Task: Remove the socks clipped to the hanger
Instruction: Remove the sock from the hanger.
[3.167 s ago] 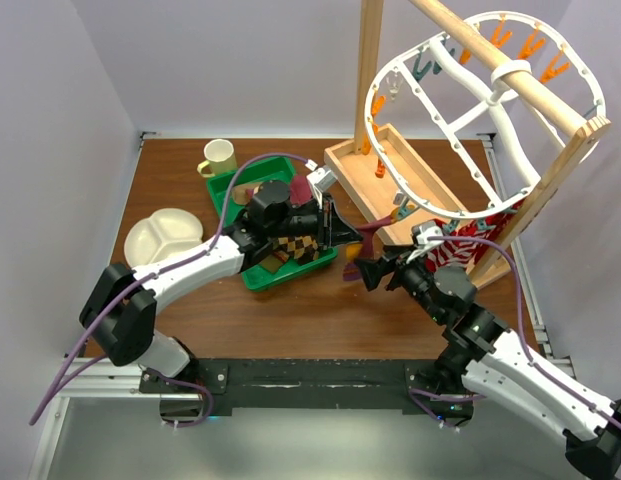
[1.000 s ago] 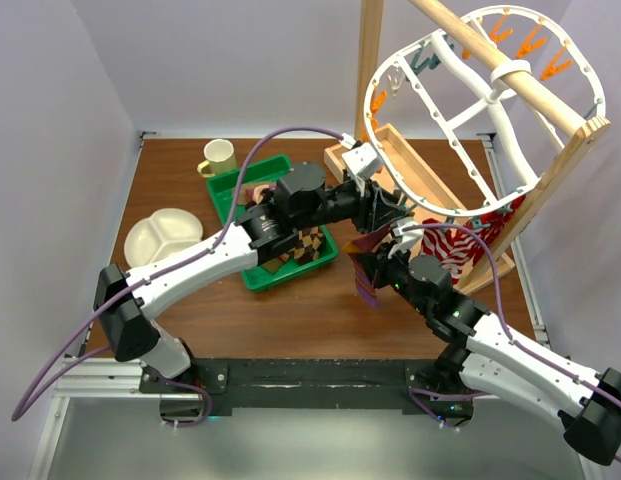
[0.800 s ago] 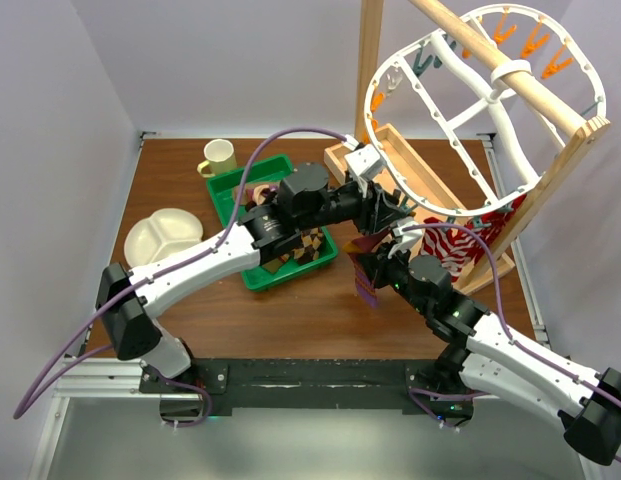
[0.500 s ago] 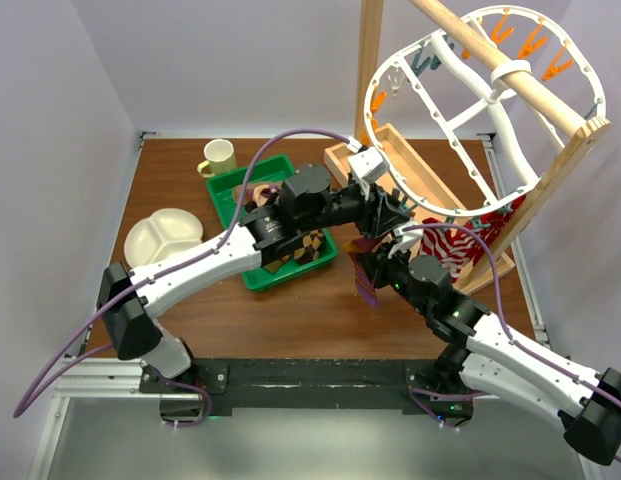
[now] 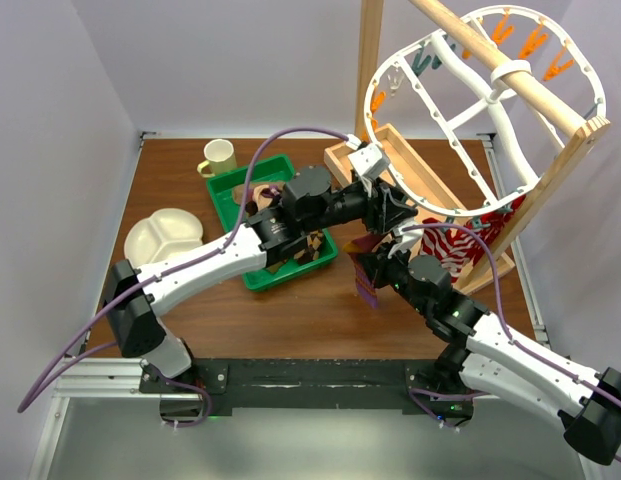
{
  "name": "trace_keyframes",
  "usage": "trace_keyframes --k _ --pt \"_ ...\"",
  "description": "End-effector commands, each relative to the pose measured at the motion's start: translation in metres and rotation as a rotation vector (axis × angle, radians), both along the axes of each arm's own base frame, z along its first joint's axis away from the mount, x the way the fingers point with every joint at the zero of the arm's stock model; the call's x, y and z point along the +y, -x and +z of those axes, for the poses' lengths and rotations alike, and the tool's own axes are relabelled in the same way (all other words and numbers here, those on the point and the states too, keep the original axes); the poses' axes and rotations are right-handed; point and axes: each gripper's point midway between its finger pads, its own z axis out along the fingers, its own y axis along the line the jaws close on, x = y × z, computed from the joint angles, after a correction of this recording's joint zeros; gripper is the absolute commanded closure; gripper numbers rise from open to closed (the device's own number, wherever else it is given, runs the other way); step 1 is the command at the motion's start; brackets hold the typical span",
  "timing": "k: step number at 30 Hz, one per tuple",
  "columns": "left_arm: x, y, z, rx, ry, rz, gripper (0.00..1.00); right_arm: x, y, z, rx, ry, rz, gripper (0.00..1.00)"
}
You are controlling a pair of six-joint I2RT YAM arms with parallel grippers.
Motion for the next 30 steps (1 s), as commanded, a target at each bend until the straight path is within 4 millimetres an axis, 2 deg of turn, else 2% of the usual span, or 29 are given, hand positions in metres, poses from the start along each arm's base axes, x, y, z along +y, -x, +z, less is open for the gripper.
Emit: trace_keyframes --k 1,10,14,24,27,28,30 --pt "0.0019 -0.0005 0.0276 -0.035 0.119 0.027 0.52 0.0008 -0.0053 0.0225 -0.049 -0.025 -0.016 1.0" --pt "-0.0012 -0.0013 0.0216 -0.024 0.134 0.03 0.54 0.0024 -0.0059 0.0209 -0.044 -0.027 -0.014 1.0" --pt "0.0013 0.0025 0.0292 -0.036 0.168 0.025 0.58 0.0027 -0.0061 0.0208 -0.044 -0.029 -0.014 1.0" --pt "-0.0025 0.0 0.0242 -0.024 0.159 0.023 0.62 0.002 -0.006 0.0201 -0.044 -0.024 -0.015 1.0" --pt "-0.0025 0.0001 0.0258 -0.026 0.165 0.022 0.74 0.0018 -0.0057 0.0203 -0.044 -0.027 -0.015 1.0" --pt "-0.0028 -0.0001 0.0261 -0.026 0.168 0.022 0.83 0.0014 -0.0056 0.0196 -0.042 -0.024 -0.017 1.0" --pt "-0.0027 -0.0006 0.0266 -0.026 0.17 0.025 0.93 0.0014 -0.0056 0.0208 -0.044 -0.027 -0.017 1.0"
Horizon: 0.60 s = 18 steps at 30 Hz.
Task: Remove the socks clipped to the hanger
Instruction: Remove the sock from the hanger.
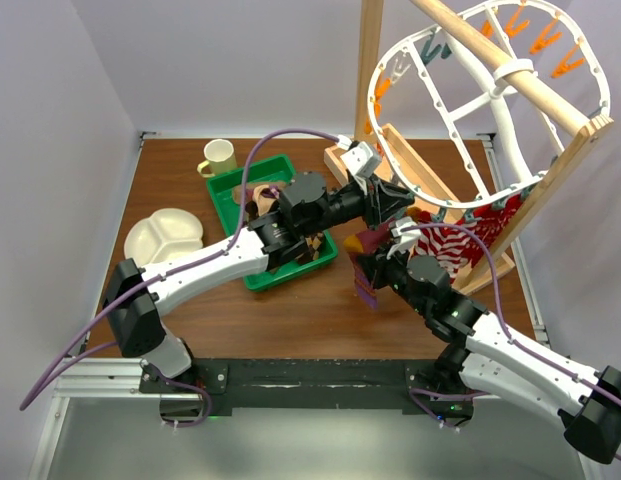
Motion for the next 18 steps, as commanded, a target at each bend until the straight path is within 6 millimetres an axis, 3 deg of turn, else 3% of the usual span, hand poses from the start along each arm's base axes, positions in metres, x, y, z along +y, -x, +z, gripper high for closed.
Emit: trace_keyframes --k 1,10,11,12,15,18 --pt "-0.002 0.008 0.019 -0.016 0.068 -0.024 0.96 0.0 -0.006 0.021 -0.047 -0.029 -0.02 1.0" --pt "-0.002 0.011 0.019 -0.016 0.064 -0.035 0.99 -0.001 -0.005 0.022 -0.048 -0.03 -0.022 1.0" --pt "-0.003 0.011 0.02 -0.016 0.065 -0.04 0.97 -0.001 -0.004 0.024 -0.049 -0.034 -0.019 1.0" --pt "-0.003 0.012 0.018 -0.015 0.06 -0.044 0.86 -0.001 -0.004 0.023 -0.049 -0.032 -0.019 1.0" --pt "0.001 0.017 0.023 -0.02 0.064 -0.055 0.68 -0.003 -0.003 0.025 -0.052 -0.032 -0.022 1.0" --pt "0.007 0.022 0.025 -0.026 0.07 -0.061 0.55 -0.004 -0.003 0.029 -0.058 -0.037 -0.023 1.0"
